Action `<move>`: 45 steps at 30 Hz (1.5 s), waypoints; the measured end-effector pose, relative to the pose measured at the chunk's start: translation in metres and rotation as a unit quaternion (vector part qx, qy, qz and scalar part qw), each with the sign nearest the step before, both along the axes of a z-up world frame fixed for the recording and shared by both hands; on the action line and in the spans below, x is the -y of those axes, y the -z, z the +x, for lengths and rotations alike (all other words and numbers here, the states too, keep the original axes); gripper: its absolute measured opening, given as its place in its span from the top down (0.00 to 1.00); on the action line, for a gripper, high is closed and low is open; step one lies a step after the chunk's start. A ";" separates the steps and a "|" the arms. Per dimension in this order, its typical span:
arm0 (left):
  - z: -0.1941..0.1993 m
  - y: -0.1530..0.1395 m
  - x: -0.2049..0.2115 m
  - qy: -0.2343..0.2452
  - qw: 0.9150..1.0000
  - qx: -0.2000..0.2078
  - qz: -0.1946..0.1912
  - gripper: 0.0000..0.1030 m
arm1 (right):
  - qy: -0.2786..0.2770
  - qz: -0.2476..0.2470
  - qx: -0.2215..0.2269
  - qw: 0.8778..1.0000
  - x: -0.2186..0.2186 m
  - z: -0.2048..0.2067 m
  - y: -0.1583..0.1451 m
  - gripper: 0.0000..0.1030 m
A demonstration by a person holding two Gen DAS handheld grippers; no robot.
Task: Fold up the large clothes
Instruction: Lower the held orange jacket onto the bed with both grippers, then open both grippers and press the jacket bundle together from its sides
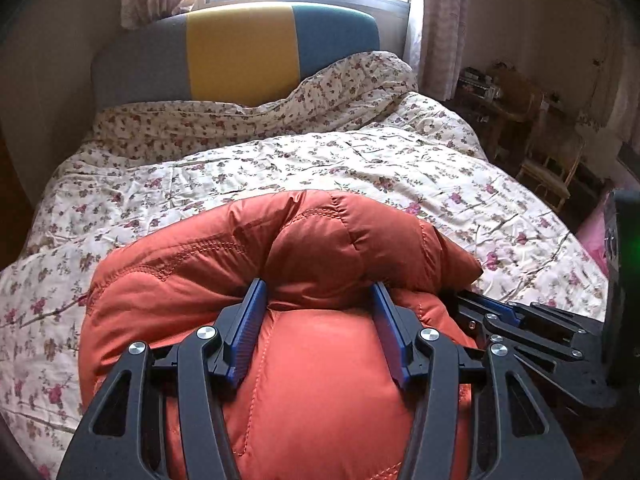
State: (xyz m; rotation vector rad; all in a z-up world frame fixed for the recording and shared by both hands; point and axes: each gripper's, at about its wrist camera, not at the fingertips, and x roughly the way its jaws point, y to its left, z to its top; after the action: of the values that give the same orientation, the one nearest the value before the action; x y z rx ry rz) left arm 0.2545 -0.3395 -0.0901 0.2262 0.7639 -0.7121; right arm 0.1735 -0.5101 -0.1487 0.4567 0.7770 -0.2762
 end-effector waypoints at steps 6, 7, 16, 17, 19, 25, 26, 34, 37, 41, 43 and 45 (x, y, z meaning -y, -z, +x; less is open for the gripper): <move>0.003 0.010 0.000 -0.003 1.000 0.003 -0.005 0.49 | 0.005 -0.007 -0.005 1.000 -0.002 0.009 0.007 0.88; 0.003 0.012 0.001 -0.004 1.000 0.007 -0.004 0.49 | 0.006 -0.008 -0.005 1.000 -0.002 0.009 0.008 0.88; 0.004 0.020 0.004 -0.008 1.000 0.019 0.000 0.49 | 0.014 -0.011 -0.002 1.000 -0.005 0.011 0.014 0.88; 0.004 0.021 0.005 -0.009 1.000 0.020 0.002 0.49 | 0.014 -0.011 -0.001 1.000 -0.005 0.010 0.014 0.88; 0.004 0.021 0.004 -0.009 1.000 0.022 0.004 0.49 | 0.014 -0.010 0.001 1.000 -0.005 0.010 0.013 0.88; -0.006 0.005 -0.006 0.002 1.000 0.026 -0.012 0.38 | 0.008 -0.005 0.023 1.000 -0.004 0.003 0.006 0.87; -0.011 -0.002 -0.013 0.009 0.999 0.025 -0.020 0.30 | 0.008 -0.003 0.028 1.000 -0.003 0.000 0.004 0.86; -0.026 -0.040 -0.092 -0.090 0.993 0.066 -0.043 0.14 | -0.006 -0.053 0.087 0.995 -0.016 -0.021 -0.069 0.71; -0.004 -0.032 -0.096 -0.113 0.992 0.043 -0.018 0.14 | -0.033 -0.075 0.074 0.994 -0.024 0.008 -0.082 0.71; 0.014 -0.016 -0.090 -0.115 0.993 -0.001 -0.029 0.09 | -0.034 -0.063 -0.008 0.997 -0.016 0.048 -0.041 0.74; 0.019 -0.008 -0.087 -0.115 0.993 -0.016 -0.032 0.08 | -0.046 -0.059 -0.032 0.997 -0.015 0.056 -0.014 0.74; 0.022 -0.002 -0.084 -0.118 0.992 -0.019 -0.030 0.07 | -0.036 -0.064 -0.032 0.997 -0.014 0.059 -0.007 0.74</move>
State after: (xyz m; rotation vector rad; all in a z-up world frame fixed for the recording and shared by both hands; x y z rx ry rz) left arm 0.2763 -0.2550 -0.0880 0.0662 0.7894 -0.5158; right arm 0.2324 -0.4963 -0.1418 0.2988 0.8317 -0.2730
